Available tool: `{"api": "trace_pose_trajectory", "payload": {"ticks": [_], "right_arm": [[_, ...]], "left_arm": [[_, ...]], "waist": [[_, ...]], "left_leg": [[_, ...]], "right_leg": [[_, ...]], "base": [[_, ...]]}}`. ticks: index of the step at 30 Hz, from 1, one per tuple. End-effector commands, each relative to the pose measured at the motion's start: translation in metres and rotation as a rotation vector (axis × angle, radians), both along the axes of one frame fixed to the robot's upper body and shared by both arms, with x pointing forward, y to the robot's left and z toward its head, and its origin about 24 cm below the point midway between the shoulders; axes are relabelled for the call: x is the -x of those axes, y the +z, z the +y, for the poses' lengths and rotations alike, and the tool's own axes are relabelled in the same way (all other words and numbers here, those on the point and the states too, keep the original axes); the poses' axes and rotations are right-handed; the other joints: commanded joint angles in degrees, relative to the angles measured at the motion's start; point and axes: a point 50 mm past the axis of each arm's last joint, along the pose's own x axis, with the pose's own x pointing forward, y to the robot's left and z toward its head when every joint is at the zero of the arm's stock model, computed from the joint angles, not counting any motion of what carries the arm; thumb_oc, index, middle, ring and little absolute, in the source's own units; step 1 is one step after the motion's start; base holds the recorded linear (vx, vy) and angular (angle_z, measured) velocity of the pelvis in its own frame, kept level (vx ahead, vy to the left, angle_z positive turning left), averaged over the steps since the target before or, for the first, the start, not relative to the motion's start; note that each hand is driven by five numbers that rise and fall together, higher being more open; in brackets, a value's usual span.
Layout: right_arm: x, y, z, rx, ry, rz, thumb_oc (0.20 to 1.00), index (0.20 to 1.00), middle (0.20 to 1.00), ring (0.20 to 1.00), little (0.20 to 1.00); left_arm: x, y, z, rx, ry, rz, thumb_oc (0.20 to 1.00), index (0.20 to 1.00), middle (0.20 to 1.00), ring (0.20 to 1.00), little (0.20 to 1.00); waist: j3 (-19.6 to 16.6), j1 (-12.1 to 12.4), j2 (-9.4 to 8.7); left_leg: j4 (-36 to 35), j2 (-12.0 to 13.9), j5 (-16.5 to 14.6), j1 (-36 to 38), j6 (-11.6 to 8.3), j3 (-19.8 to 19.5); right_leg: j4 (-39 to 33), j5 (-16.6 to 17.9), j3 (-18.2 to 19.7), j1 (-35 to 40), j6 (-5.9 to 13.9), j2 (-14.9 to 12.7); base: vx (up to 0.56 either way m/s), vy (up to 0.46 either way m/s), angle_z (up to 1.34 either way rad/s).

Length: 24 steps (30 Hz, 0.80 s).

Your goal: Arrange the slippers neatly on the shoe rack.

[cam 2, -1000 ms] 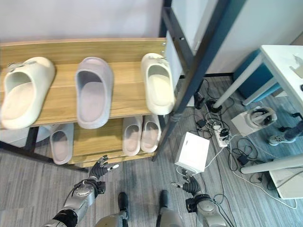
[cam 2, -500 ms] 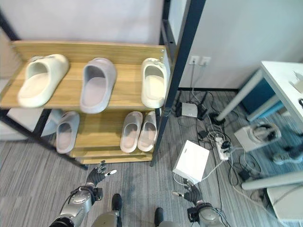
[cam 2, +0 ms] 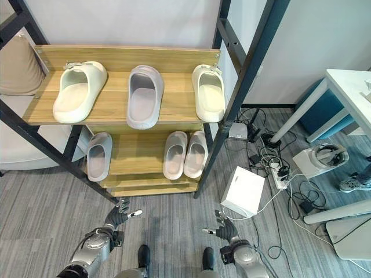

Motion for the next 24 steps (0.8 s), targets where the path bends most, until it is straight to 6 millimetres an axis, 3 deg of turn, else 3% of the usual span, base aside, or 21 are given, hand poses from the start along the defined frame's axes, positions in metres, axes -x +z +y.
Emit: {"api": "trace_pose_trajectory", "payload": {"ticks": [1,4,5,6,8,13,17,21,23,24], "right_arm": [[-0.042,0.087,-0.001,0.289,0.255,-0.441,1.0,1.0,1.0,1.0,1.0],[-0.039,0.131,0.01,0.249,0.318,-0.637,1.0,1.0,1.0,1.0,1.0],[-0.038,0.131,0.009,0.25,0.317,-0.635,1.0,1.0,1.0,1.0,1.0],[-0.03,0.153,0.013,0.189,0.338,-0.724,1.0,1.0,1.0,1.0,1.0],[-0.02,0.178,0.017,0.028,0.337,-0.821,1.0,1.0,1.0,1.0,1.0],[-0.029,0.217,0.029,-0.132,0.339,-0.978,1.0,1.0,1.0,1.0,1.0],[-0.043,0.231,0.039,-0.116,0.347,-1.037,1.0,1.0,1.0,1.0,1.0],[-0.05,0.222,0.041,-0.133,0.311,-0.991,1.0,1.0,1.0,1.0,1.0],[-0.047,0.211,0.032,-0.095,0.285,-0.953,1.0,1.0,1.0,1.0,1.0],[-0.046,0.206,0.028,-0.067,0.272,-0.935,1.0,1.0,1.0,1.0,1.0]], "left_arm": [[-0.023,0.017,-0.022,0.033,-0.055,-0.122,1.0,1.0,1.0,1.0,1.0],[-0.027,0.018,-0.024,0.027,-0.053,-0.122,1.0,1.0,1.0,1.0,1.0],[-0.027,0.018,-0.024,0.028,-0.054,-0.121,1.0,1.0,1.0,1.0,1.0],[-0.026,0.017,-0.024,0.024,-0.051,-0.116,1.0,1.0,1.0,1.0,1.0],[-0.025,0.016,-0.022,0.013,-0.048,-0.114,1.0,1.0,1.0,1.0,1.0],[-0.024,0.018,-0.026,0.012,-0.072,-0.126,1.0,1.0,1.0,1.0,1.0],[-0.025,0.022,-0.025,0.018,-0.067,-0.143,1.0,1.0,1.0,1.0,1.0],[-0.022,0.023,-0.023,0.04,-0.038,-0.153,1.0,1.0,1.0,1.0,1.0],[-0.017,0.019,-0.023,0.048,-0.035,-0.135,1.0,1.0,1.0,1.0,1.0],[-0.016,0.018,-0.023,0.052,-0.038,-0.136,1.0,1.0,1.0,1.0,1.0]], "waist": [[0.3,0.3,1.71],[-0.1,-0.2,1.61],[-0.1,-0.2,1.66],[-0.5,-0.6,1.65],[-1.3,-1.0,1.71],[-2.2,-0.6,1.78],[-2.3,0.4,1.53],[-1.8,1.9,0.6],[-1.7,2.1,0.25],[-0.4,1.8,0.78]], "left_leg": [[0.2,2.8,-1.9,1.7,-1.81,-3.3],[0.2,2.8,-2.1,2.0,-2.06,-3.4],[0.2,2.8,-2.1,2.1,-2.06,-3.4],[0.2,2.8,-2.2,2.4,-2.14,-3.5],[0.2,2.9,-2.4,3.1,-2.17,-3.4],[0.2,2.8,-2.7,3.8,-2.15,-3.5],[0.2,2.8,-2.7,3.7,-2.03,-3.6],[0.2,2.1,-3.0,2.8,-1.4,-4.3],[0.4,-0.1,-4.3,3.3,0.7,-5.2],[1.2,-1.4,-4.7,3.7,2.09,-6.1]], "right_leg": [[1.1,-4.4,-0.1,5.0,3.33,0.4],[0.7,-4.8,-0.6,5.6,3.44,0.3],[0.7,-4.8,-0.6,5.7,3.44,0.3],[0.5,-5.1,-0.9,6.3,3.49,0.3],[0.4,-5.4,-1.1,6.9,3.49,0.4],[0.3,-5.5,-1.3,7.6,3.5,0.4],[0.2,-5.2,-1.6,7.7,3.43,0.4],[0.1,-4.0,-2.2,7.3,4.09,-0.3],[7.0,-0.6,-1.0,5.4,5.11,-2.8],[14.8,4.2,1.7,1.7,4.98,-3.7]], "base": [[0.04,0.026,-0.04],[0.0,0.0,0.0],[0.03,-0.006,0.01],[0.03,-0.008,0.07],[0.05,-0.008,0.15],[0.02,0.0,-0.01],[0.0,0.0,0.0],[0.0,0.066,0.07],[0.02,0.247,0.3],[0.01,0.306,0.2]]}}
